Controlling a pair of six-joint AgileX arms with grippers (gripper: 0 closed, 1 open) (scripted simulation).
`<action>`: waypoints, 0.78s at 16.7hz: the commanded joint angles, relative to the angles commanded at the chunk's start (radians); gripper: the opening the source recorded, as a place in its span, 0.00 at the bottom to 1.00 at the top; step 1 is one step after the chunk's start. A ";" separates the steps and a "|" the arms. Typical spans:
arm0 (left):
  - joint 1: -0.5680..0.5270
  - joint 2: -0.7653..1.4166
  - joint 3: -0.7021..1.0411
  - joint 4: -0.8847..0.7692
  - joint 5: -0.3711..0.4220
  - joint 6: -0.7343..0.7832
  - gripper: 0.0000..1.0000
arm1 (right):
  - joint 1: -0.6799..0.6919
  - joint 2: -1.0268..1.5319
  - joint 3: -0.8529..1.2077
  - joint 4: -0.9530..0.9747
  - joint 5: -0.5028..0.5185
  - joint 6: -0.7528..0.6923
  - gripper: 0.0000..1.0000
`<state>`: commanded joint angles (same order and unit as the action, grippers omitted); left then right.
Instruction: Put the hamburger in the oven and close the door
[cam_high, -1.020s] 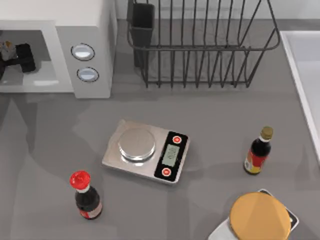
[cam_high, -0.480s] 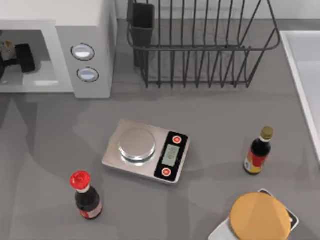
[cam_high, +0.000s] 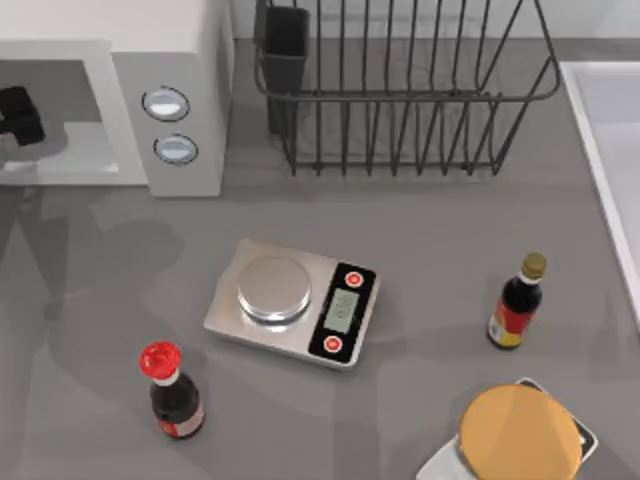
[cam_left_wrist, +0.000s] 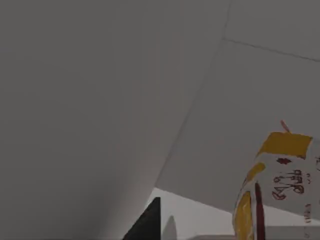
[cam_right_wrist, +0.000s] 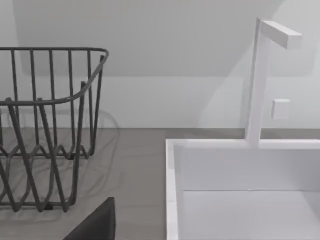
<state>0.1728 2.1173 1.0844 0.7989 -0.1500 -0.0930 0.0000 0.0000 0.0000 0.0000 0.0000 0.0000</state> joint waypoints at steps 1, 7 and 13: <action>0.010 -0.024 -0.024 0.030 -0.005 -0.007 1.00 | 0.000 0.000 0.000 0.000 0.000 0.000 1.00; 0.020 -0.155 -0.149 0.169 -0.009 -0.035 1.00 | 0.000 0.000 0.000 0.000 0.000 0.000 1.00; 0.025 -0.217 -0.318 0.229 -0.002 -0.014 1.00 | 0.000 0.000 0.000 0.000 0.000 0.000 1.00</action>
<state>0.1981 1.9006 0.7663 1.0275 -0.1522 -0.1069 0.0000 0.0000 0.0000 0.0000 0.0000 0.0000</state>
